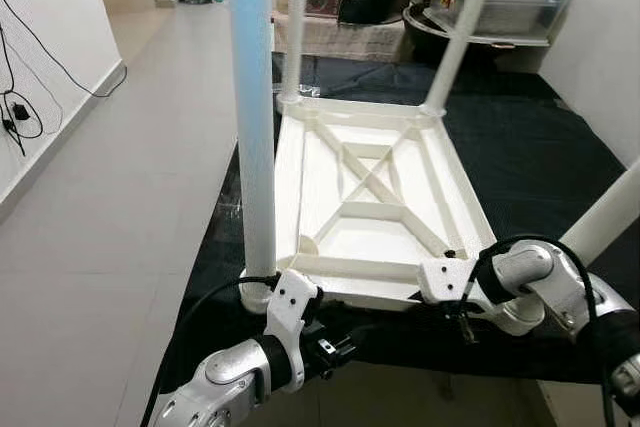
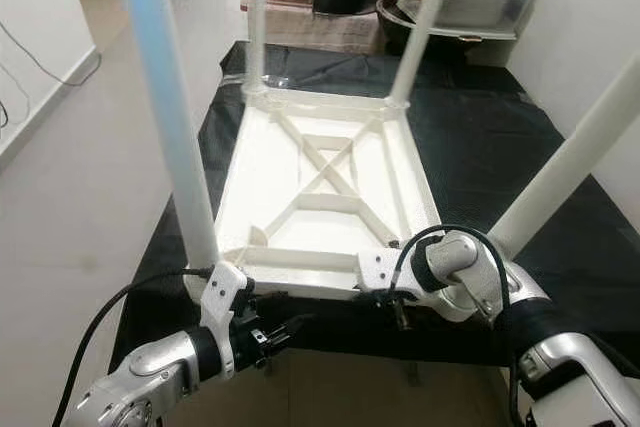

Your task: Building children table

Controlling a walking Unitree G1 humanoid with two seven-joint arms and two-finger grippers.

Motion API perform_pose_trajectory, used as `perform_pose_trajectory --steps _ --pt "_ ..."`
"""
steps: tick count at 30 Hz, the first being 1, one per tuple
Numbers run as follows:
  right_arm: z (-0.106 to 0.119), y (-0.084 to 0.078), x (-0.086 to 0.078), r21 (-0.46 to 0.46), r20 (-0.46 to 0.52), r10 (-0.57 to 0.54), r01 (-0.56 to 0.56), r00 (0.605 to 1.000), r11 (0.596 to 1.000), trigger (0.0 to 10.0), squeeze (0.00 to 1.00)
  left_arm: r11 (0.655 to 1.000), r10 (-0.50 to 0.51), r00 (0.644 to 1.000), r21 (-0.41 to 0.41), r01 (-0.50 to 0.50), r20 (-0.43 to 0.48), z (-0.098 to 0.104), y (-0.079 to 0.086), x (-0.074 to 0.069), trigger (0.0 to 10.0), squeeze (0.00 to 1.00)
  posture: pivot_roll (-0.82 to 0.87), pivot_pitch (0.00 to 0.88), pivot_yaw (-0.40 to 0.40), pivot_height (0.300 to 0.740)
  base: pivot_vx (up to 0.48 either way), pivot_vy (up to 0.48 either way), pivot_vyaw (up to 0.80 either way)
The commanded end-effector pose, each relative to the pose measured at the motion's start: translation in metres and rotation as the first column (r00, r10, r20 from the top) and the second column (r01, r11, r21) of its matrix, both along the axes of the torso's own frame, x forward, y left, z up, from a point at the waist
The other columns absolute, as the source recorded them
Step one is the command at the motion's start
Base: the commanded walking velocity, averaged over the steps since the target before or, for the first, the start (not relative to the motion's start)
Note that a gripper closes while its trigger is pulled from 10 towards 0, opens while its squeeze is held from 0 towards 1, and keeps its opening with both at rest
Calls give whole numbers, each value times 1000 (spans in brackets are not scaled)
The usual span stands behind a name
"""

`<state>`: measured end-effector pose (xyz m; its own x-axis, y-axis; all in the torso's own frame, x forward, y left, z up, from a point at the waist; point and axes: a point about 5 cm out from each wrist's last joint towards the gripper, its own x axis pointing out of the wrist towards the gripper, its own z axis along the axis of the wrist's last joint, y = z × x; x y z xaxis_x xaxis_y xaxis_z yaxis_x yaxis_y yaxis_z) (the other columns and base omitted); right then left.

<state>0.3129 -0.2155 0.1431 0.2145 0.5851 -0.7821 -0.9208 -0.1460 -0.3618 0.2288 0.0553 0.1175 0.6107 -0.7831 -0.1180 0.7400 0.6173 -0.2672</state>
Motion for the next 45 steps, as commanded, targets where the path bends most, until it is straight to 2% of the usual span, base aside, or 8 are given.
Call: perform_pose_trajectory --steps 1,9,16,27,28,33,34,45 --pt "-1 6 2 -41 54 68 -66 996 997 10000 0 1000 -6 1000 3 6 -7 -1 -1 -2 10000 0 173 34 -97 740 0 0 0" --pt "3 22 11 35 84 37 -40 996 999 10000 0 1000 -8 1000 4 8 -6 -1 -1 -2 10000 0 177 42 -95 740 0 0 0" --pt "10 39 31 70 28 -135 133 990 989 10000 0 1000 -2 1000 3 2 -2 0 -1 -1 10000 0 176 42 -99 740 0 0 0" --pt "15 48 39 99 102 -102 92 989 991 10000 0 1000 4 1000 1 -4 0 0 -1 -1 10000 0 176 44 -102 740 0 0 0" --pt "18 50 39 118 112 -102 88 988 989 10000 1000 1000 5 1000 2 -5 1 0 -1 0 10000 0 173 44 -103 740 0 0 0" --pt "27 50 41 167 134 -142 119 981 979 10000 918 1000 6 1000 2 -6 1 0 -2 0 10000 0 172 43 -102 740 0 0 0" --pt "30 48 39 182 124 -145 122 982 976 10000 0 1000 7 1000 2 -7 1 -1 -2 1 10000 0 172 41 -102 740 0 0 0" --pt "61 34 5 354 137 -179 121 974 927 10000 0 1000 10 1000 8 -10 2 -3 -1 7 10000 0 157 21 -84 740 0 0 0"
